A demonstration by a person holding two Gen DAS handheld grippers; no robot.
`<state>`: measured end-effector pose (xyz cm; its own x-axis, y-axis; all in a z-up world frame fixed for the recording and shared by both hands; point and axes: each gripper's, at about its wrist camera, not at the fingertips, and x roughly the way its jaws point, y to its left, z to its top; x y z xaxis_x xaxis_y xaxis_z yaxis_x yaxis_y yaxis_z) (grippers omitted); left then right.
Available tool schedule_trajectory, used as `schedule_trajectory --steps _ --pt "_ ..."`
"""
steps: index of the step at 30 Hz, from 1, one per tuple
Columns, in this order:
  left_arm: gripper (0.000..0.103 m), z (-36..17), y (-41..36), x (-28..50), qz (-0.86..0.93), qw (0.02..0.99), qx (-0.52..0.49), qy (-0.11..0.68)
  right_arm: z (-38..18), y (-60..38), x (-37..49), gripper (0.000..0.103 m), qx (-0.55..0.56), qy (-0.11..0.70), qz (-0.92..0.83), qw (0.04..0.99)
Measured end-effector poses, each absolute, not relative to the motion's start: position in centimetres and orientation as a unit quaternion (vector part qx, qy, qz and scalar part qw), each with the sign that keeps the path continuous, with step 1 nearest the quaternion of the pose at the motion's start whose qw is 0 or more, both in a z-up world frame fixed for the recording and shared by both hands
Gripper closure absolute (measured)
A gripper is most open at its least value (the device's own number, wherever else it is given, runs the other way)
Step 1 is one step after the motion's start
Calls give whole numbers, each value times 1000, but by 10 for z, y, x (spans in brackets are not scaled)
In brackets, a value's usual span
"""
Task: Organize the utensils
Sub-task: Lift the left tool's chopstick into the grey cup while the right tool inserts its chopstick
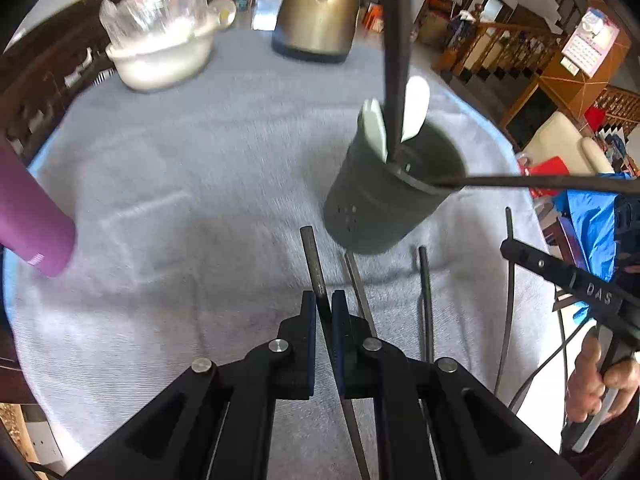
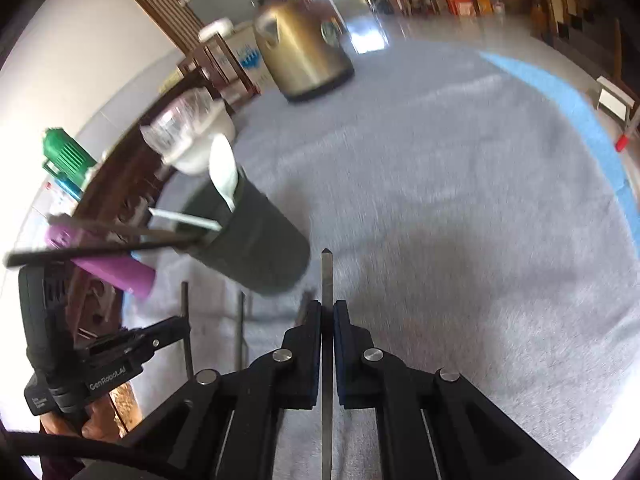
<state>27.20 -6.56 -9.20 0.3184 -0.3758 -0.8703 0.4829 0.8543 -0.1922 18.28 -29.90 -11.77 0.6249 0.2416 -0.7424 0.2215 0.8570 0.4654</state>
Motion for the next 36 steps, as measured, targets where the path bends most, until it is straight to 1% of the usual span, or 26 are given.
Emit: schedule_trajectory --steps 3,14,24,36 --pt "96 -72 -54 258 -261 827 47 495 -101 -305 178 97 276 399 8 874" --pt "97 29 -27 224 -278 881 17 383 -38 -312 170 97 291 271 16 918" --pt "97 67 -43 211 -307 894 13 327 2 -315 157 97 279 208 6 937" --pt "98 116 -59 218 -325 900 9 291 60 -311 162 97 228 103 -30 968"
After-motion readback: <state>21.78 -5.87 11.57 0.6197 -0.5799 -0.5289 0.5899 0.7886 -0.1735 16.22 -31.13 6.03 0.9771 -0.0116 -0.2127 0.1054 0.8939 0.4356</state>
